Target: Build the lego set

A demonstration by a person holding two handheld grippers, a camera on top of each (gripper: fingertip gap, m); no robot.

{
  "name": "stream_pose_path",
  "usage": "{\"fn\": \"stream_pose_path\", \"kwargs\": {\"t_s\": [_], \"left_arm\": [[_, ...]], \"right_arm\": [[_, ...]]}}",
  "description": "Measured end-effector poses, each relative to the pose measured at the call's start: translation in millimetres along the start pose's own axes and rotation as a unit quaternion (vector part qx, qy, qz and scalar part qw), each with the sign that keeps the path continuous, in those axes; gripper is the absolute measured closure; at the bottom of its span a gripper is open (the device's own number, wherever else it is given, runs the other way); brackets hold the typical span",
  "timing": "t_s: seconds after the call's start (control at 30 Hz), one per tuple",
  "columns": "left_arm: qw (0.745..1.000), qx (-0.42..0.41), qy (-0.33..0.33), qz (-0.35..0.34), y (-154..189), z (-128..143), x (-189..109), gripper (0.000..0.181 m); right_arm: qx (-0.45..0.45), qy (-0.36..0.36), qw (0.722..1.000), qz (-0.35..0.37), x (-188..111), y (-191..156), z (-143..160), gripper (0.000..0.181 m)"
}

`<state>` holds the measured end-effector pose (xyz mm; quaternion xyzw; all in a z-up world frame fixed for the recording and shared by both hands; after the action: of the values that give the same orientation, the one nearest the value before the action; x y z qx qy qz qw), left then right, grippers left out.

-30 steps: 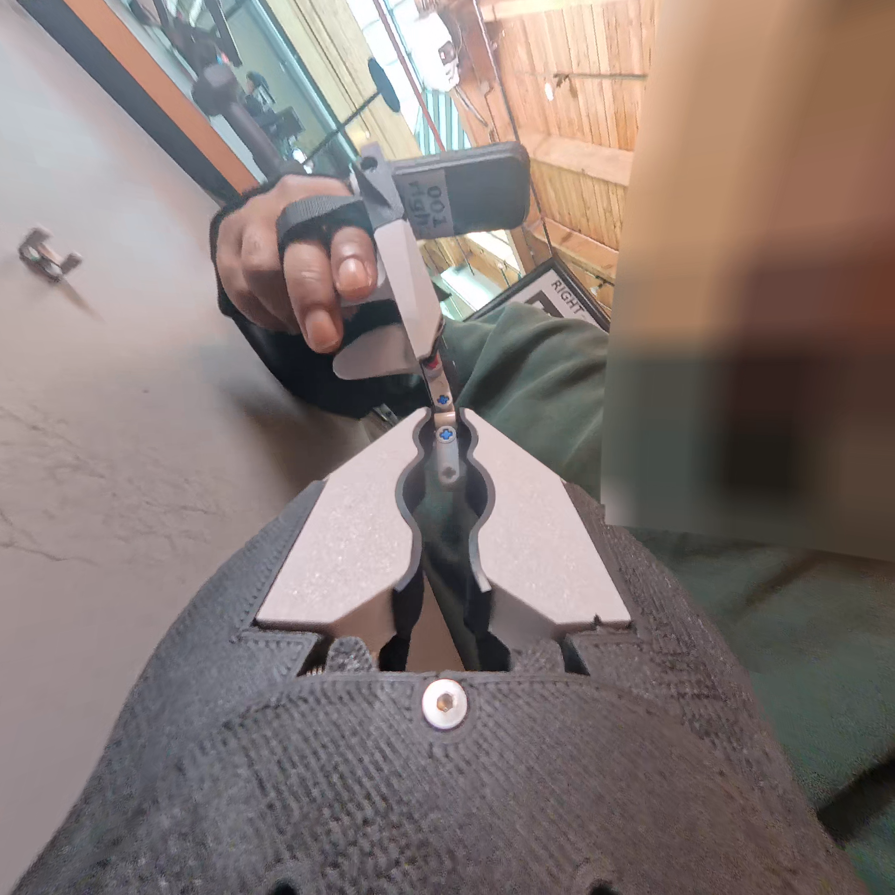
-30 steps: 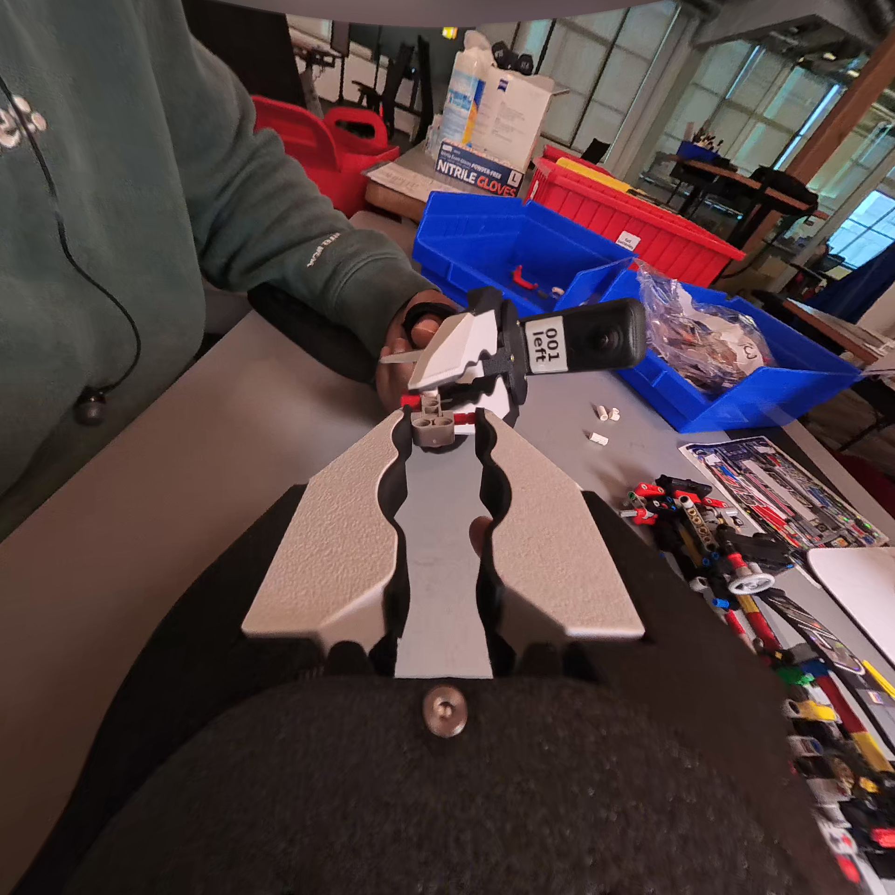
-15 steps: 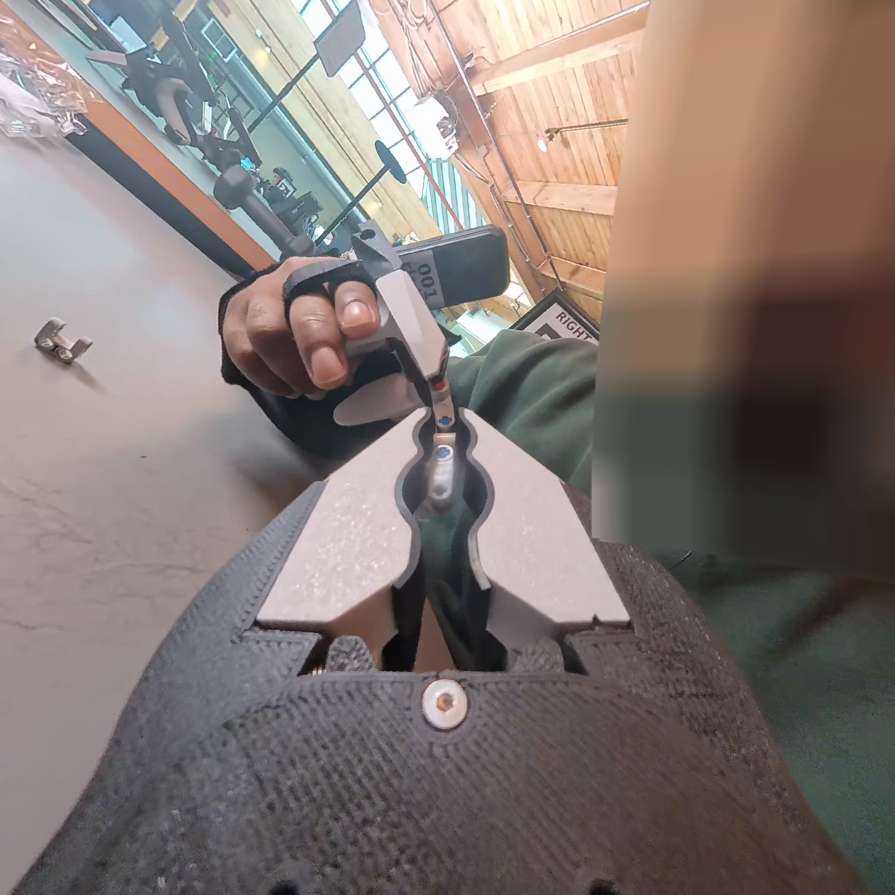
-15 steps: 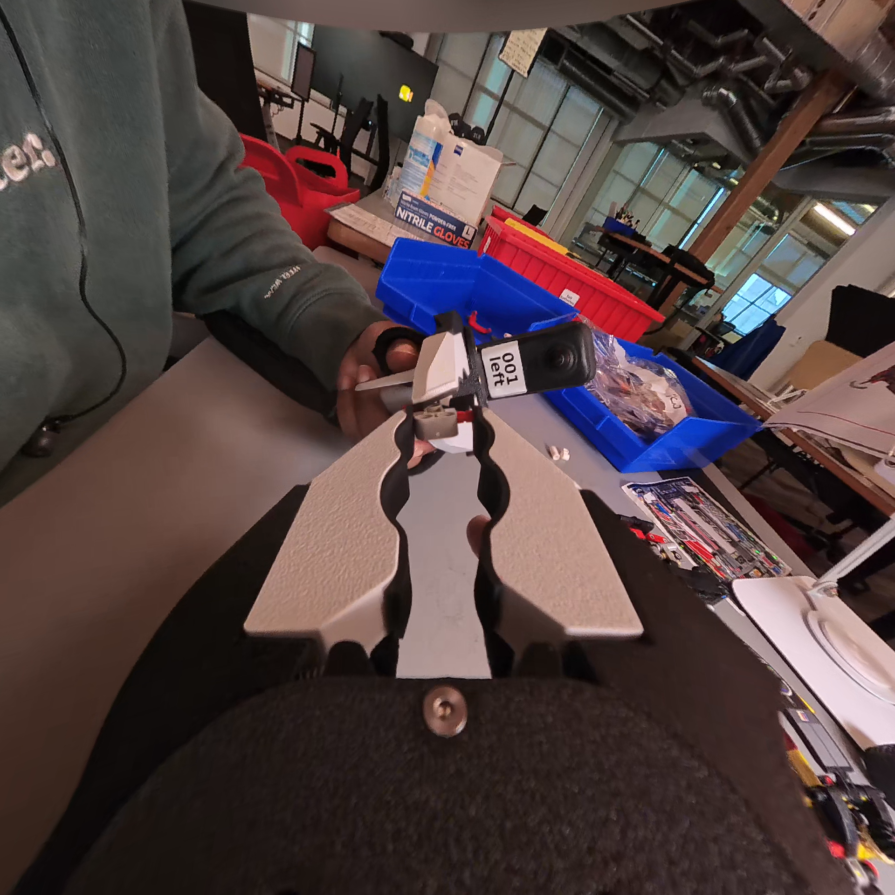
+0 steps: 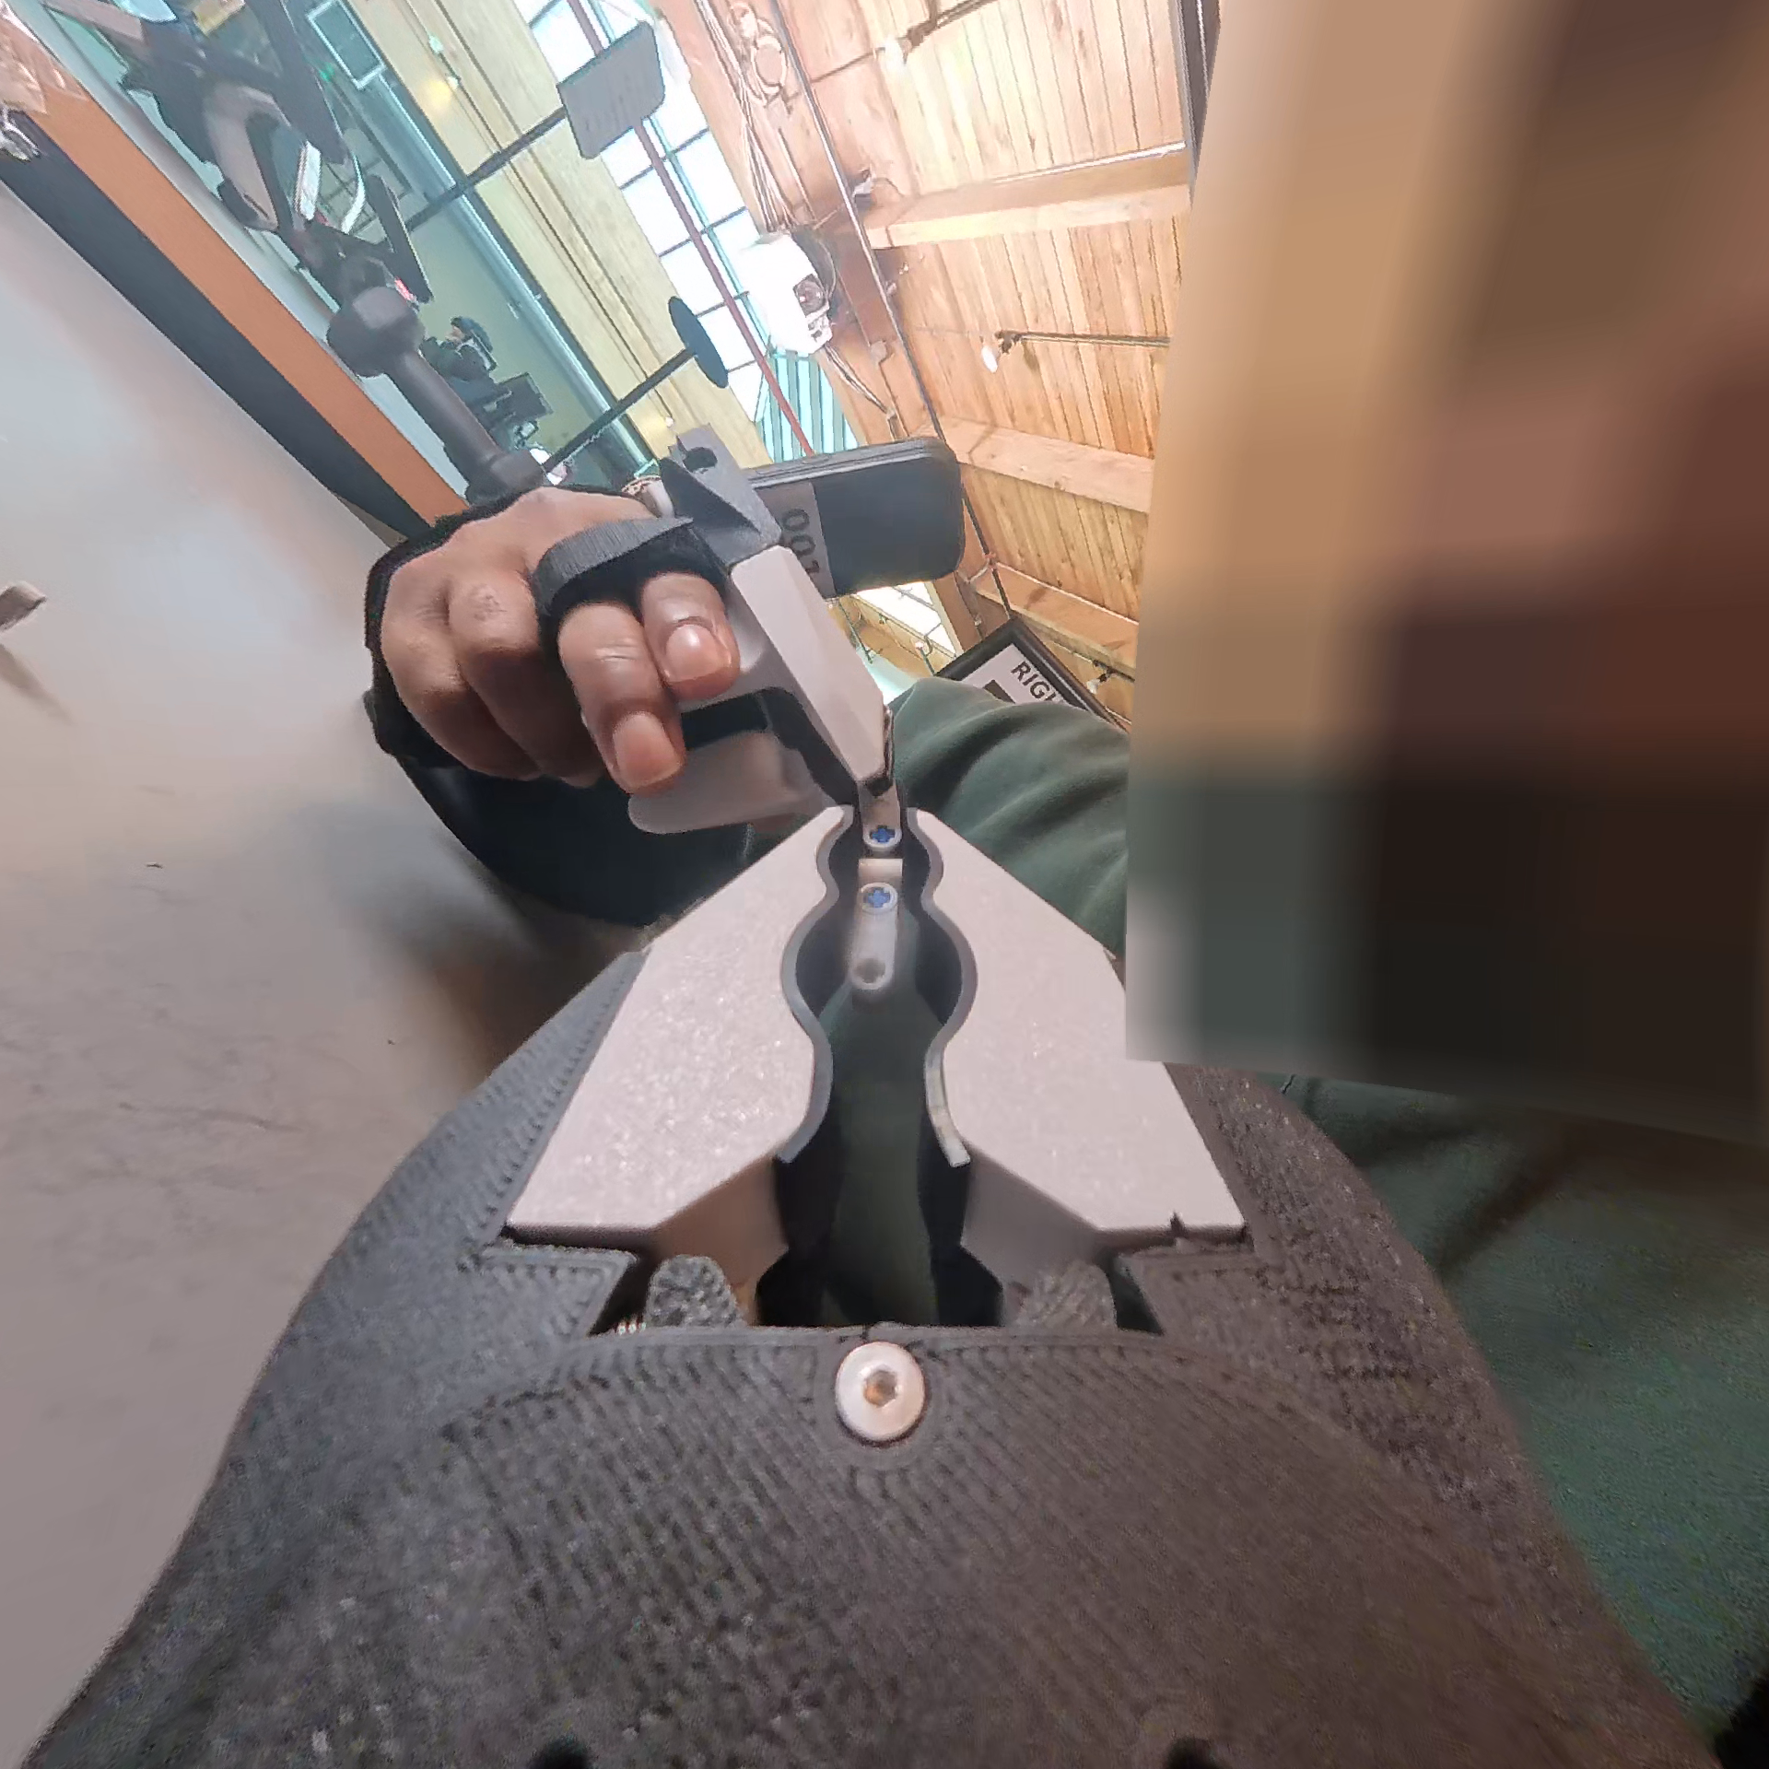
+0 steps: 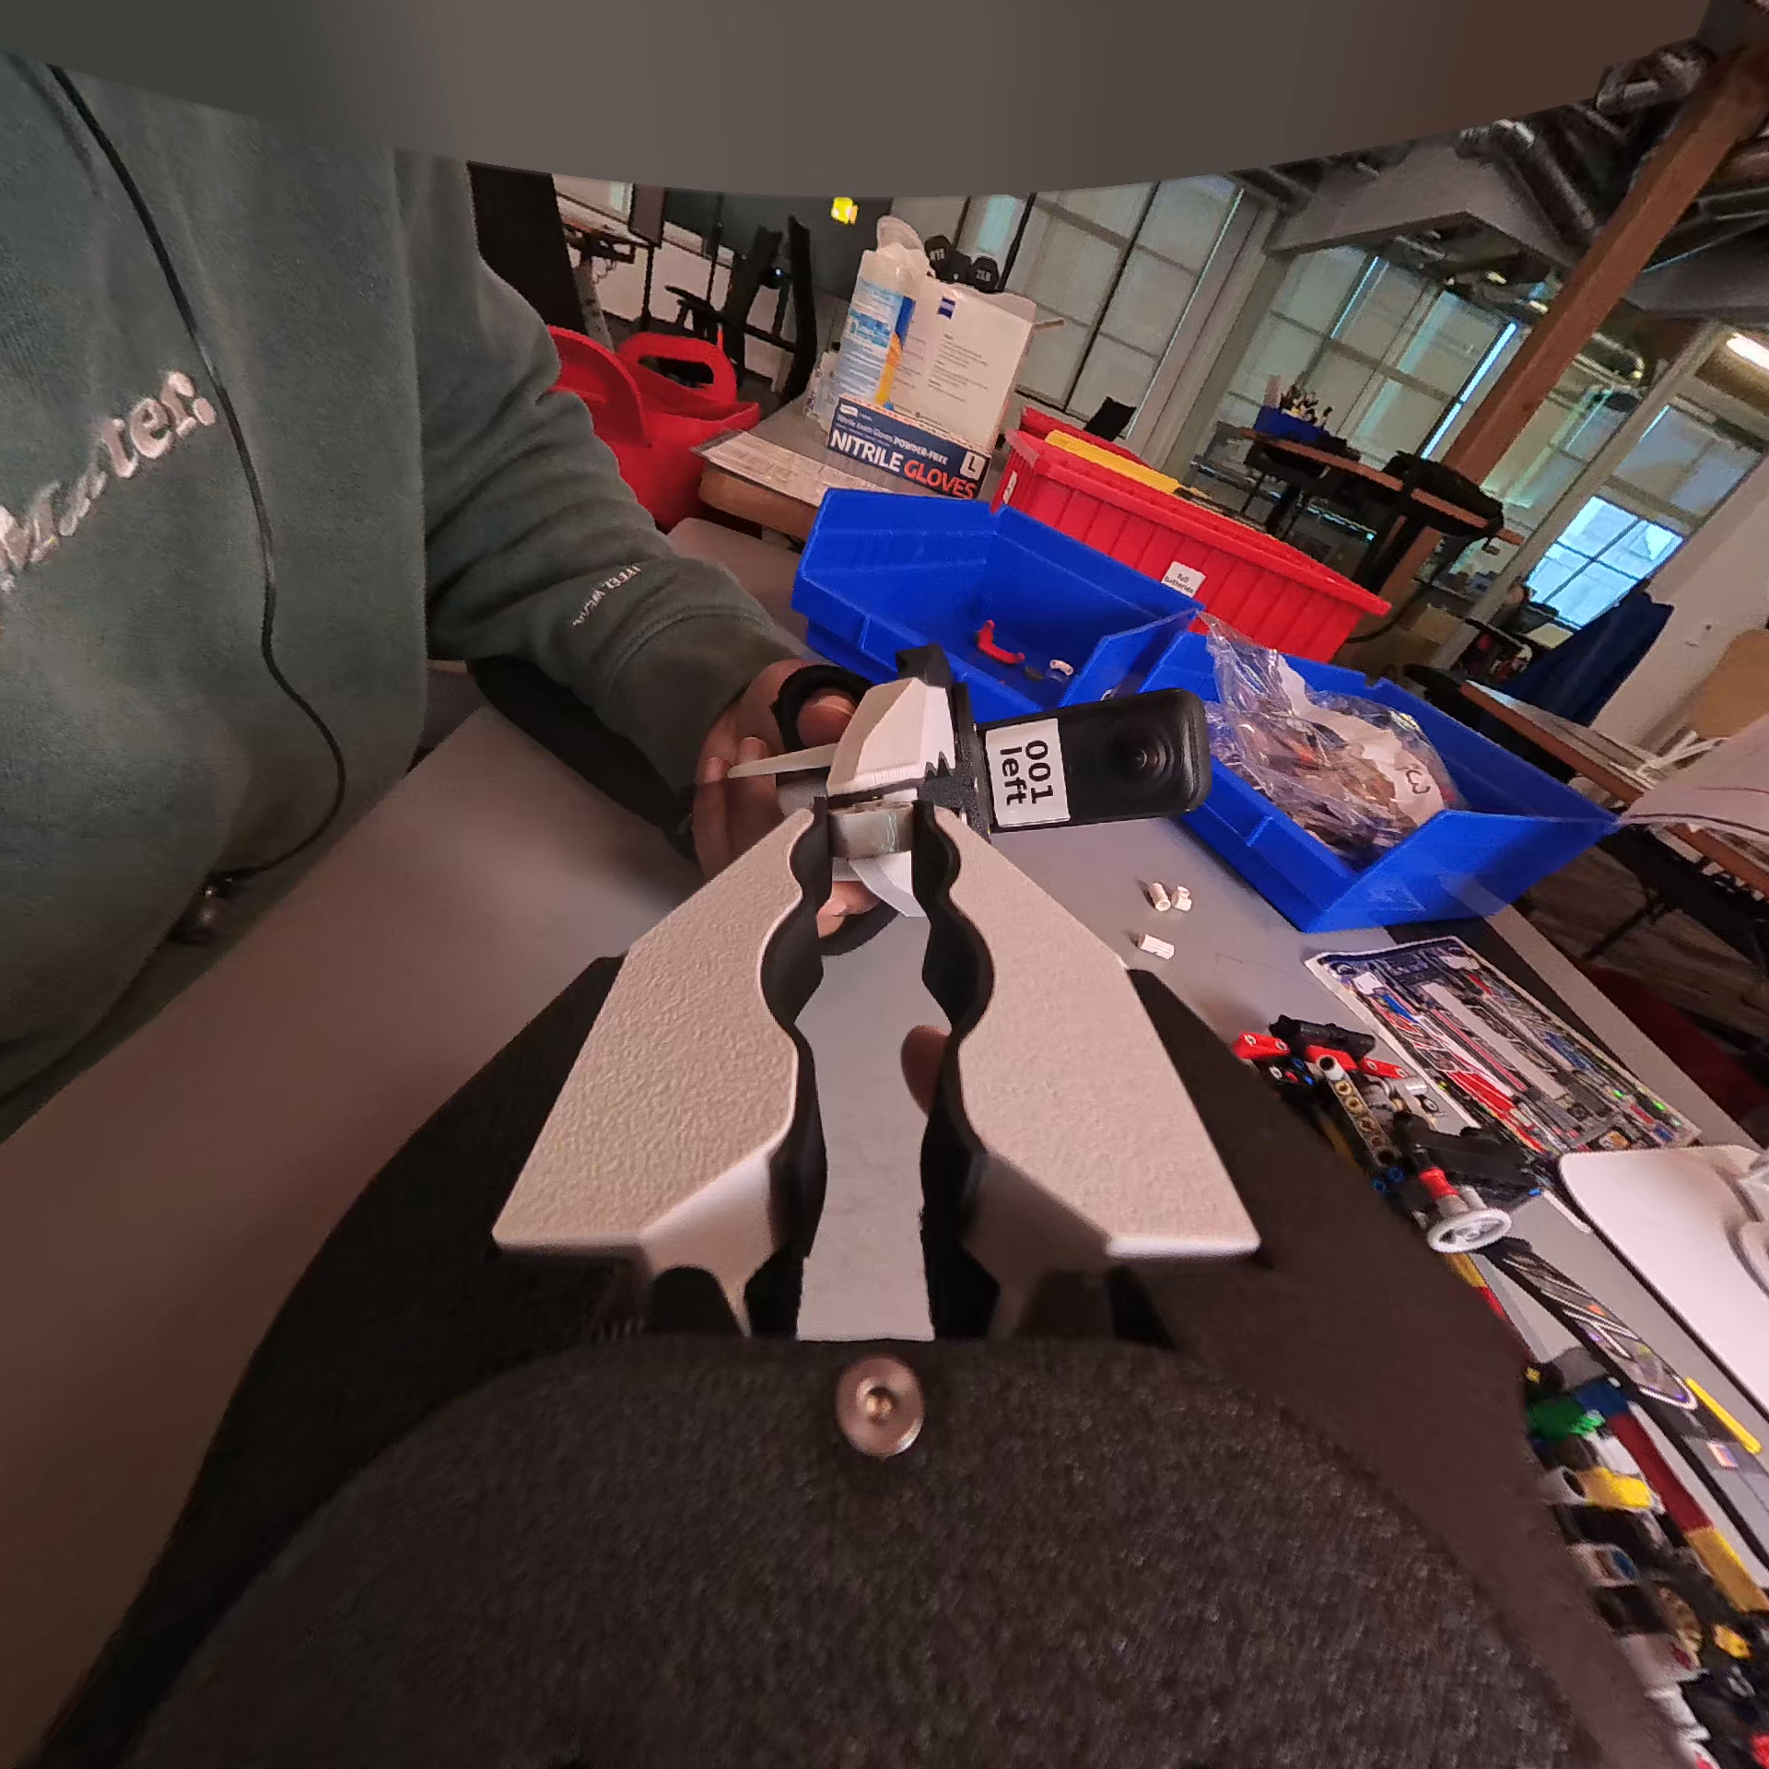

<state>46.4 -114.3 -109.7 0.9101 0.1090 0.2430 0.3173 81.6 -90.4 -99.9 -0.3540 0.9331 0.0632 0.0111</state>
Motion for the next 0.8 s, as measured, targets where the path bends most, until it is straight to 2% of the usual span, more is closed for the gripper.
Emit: {"fn": "stream_pose_path", "kwargs": {"t_s": [0.1, 0.27, 0.37, 0.47, 0.8], "left_arm": [[1.000, 0.008, 0.000, 0.001, 1.4, -0.5, 0.9, 0.176], [1.000, -0.015, -0.007, -0.024, -7.9, 1.5, -4.5, 0.176], [0.998, -0.023, -0.023, -0.044, -12.4, 6.0, -5.8, 0.176], [0.998, -0.025, -0.030, -0.046, -12.6, 8.0, -4.9, 0.176], [0.996, -0.045, -0.046, -0.058, -17.6, 14.7, -5.6, 0.176]], "right_arm": [[-0.003, 0.011, 1.000, 0.002, -0.1, -0.5, -2.2, 0.165], [0.009, -0.021, 1.000, 0.001, -1.6, 4.7, 8.9, 0.165], [-0.007, -0.040, 0.999, 0.004, -2.0, 4.9, 15.6, 0.154], [-0.032, -0.055, 0.998, 0.005, -1.5, 3.1, 19.4, 0.165], [-0.082, -0.086, 0.993, 0.006, -1.6, -1.5, 22.0, 0.165]]}}
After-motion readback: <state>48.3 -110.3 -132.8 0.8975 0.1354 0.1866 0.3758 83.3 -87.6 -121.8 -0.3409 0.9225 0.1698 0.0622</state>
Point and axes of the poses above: each gripper's, where its closed fingertips meet, x out along the fingers, z out of its underside, y = z × x across the jaws, the point moved 3 cm from there along -x, back along the fingers, and after that the axes turned 13 degrees about x, right-handed, at the moved point
